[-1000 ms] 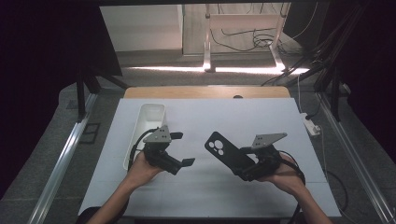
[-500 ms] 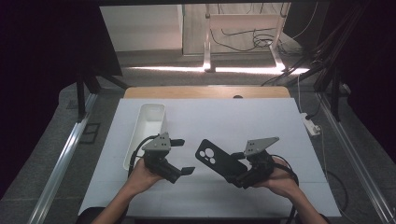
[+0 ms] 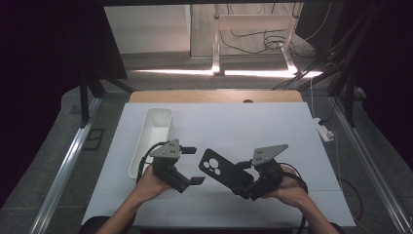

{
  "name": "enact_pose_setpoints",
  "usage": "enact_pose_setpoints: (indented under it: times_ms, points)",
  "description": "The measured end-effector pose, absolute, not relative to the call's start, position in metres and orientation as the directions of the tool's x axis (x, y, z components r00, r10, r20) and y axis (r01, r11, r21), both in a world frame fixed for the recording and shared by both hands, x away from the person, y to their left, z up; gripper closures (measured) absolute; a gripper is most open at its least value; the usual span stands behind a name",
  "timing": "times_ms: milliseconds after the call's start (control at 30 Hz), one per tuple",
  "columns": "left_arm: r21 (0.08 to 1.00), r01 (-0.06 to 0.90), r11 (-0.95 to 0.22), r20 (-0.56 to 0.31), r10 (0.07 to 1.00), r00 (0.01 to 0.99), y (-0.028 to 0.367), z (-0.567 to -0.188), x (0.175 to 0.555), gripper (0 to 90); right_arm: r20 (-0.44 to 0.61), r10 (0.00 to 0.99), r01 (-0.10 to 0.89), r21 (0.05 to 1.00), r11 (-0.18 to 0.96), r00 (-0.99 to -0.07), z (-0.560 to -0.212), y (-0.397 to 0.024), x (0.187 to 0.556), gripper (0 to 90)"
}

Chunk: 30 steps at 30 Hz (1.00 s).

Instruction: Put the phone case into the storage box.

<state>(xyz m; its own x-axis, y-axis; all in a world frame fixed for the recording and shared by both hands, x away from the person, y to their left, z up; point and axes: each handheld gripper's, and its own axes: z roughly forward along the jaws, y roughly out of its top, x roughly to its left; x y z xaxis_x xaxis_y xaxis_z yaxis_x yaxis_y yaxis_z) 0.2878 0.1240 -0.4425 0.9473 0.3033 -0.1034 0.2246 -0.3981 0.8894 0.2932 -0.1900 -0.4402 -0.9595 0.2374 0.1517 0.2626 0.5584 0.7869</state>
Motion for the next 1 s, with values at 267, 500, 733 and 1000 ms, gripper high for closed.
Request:
enact_pose_setpoints:
  times_ms: [267,500,733,1000]
  points:
    - [0.893,0.207,-0.400,-0.116,0.240,0.964,0.120,-0.444,0.289,0.0,0.159,0.204,0.247,0.795,0.553,-0.966,-0.440,-0.189,0.292,14.4]
    - [0.901,0.191,-0.389,-0.125,0.189,0.974,0.116,-0.444,0.289,0.0,0.161,0.171,0.230,0.797,0.558,-0.972,-0.439,-0.186,0.289,14.4]
    - [0.910,0.172,-0.378,-0.128,0.138,0.982,0.113,-0.444,0.288,2.0,0.158,0.130,0.204,0.801,0.563,-0.979,-0.440,-0.183,0.287,14.3]
    - [0.918,0.160,-0.362,-0.137,0.087,0.987,0.113,-0.443,0.287,6.9,0.158,0.086,0.179,0.810,0.559,-0.984,-0.440,-0.181,0.285,14.3]
